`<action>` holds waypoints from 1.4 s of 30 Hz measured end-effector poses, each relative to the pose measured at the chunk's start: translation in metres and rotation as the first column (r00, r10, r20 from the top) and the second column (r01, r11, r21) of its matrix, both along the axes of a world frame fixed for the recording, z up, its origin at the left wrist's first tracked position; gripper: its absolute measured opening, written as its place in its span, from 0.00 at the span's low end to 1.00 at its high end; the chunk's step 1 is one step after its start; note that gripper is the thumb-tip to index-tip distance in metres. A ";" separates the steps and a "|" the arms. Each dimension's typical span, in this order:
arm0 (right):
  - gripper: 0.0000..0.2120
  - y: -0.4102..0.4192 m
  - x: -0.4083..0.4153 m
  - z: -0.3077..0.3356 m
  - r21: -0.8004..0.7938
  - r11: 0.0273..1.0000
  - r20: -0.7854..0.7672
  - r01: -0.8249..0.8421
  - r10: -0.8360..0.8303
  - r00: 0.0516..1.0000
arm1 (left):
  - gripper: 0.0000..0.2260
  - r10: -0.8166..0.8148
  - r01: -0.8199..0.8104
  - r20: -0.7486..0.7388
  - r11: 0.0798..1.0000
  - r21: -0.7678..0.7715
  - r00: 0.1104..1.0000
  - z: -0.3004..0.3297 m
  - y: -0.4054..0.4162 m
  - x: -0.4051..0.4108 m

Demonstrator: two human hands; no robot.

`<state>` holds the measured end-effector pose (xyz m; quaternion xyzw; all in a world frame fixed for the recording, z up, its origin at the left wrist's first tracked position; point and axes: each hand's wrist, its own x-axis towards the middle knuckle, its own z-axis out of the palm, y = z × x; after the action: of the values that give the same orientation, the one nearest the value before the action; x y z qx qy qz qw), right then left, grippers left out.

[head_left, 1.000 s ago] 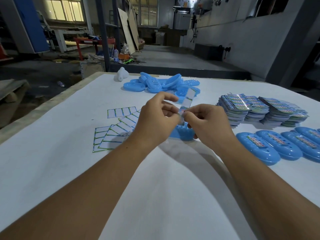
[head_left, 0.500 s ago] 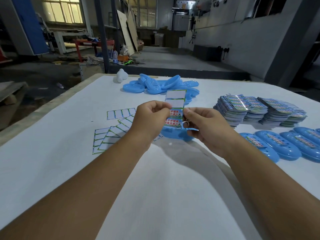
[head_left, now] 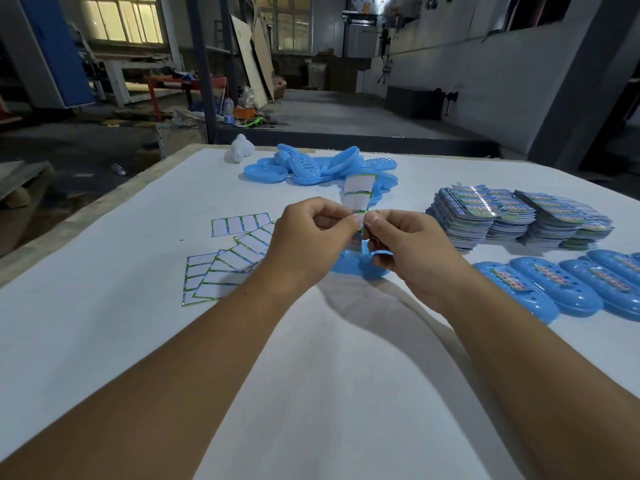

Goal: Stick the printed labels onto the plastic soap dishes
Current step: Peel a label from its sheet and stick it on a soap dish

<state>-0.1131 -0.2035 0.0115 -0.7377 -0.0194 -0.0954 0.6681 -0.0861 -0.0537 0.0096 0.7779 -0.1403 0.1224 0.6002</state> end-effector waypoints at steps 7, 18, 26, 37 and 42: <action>0.15 -0.001 0.006 -0.005 -0.075 0.993 0.024 0.089 -0.087 0.996 | 0.06 0.049 -0.055 0.075 0.995 0.084 0.996 -0.007 -0.001 0.004; 0.12 -0.019 0.016 -0.010 -0.482 0.772 0.237 0.415 -0.341 0.910 | 0.05 0.138 -0.190 0.199 0.944 0.271 0.970 -0.009 0.007 0.012; 0.12 -0.028 0.016 -0.009 -0.589 0.667 0.251 0.457 -0.387 0.887 | 0.05 0.174 -0.265 0.228 0.839 0.475 0.958 0.008 0.028 0.014; 0.14 -0.015 0.005 0.001 -0.302 0.893 0.011 0.333 -0.346 0.938 | 0.06 0.284 -0.389 0.303 0.838 0.383 0.910 0.016 0.056 0.027; 0.10 0.022 0.004 0.010 -0.111 0.986 -0.138 0.126 -0.141 0.980 | 0.13 0.324 -0.525 0.500 0.783 0.335 0.803 0.008 0.064 0.034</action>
<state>-0.1094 -0.1819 0.0219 -0.7753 0.0741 -0.0850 0.6215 -0.0521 0.0101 0.0179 0.8631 -0.1060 0.3836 0.3108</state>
